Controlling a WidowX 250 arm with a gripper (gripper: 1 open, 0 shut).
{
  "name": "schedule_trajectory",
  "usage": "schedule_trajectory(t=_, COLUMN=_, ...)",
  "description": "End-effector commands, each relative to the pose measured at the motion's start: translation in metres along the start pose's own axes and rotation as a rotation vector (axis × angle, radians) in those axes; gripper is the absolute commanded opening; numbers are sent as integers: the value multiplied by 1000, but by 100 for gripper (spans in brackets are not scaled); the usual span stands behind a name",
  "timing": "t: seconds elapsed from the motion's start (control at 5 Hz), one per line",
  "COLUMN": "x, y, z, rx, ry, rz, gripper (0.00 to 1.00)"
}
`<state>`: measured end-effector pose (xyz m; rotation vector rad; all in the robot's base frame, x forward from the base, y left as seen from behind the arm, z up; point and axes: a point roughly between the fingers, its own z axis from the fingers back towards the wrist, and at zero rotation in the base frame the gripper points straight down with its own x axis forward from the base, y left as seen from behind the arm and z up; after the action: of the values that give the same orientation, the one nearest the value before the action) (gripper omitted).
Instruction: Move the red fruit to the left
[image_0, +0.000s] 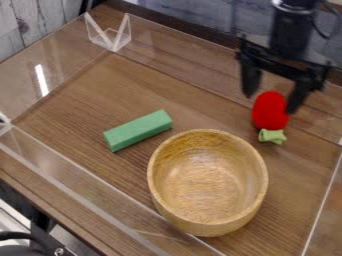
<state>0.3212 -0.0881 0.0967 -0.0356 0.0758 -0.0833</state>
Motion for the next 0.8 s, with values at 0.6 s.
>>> schedule_trajectory(t=0.6, x=28, y=44, z=0, rx=-29, ry=-87, rz=105, gripper=100)
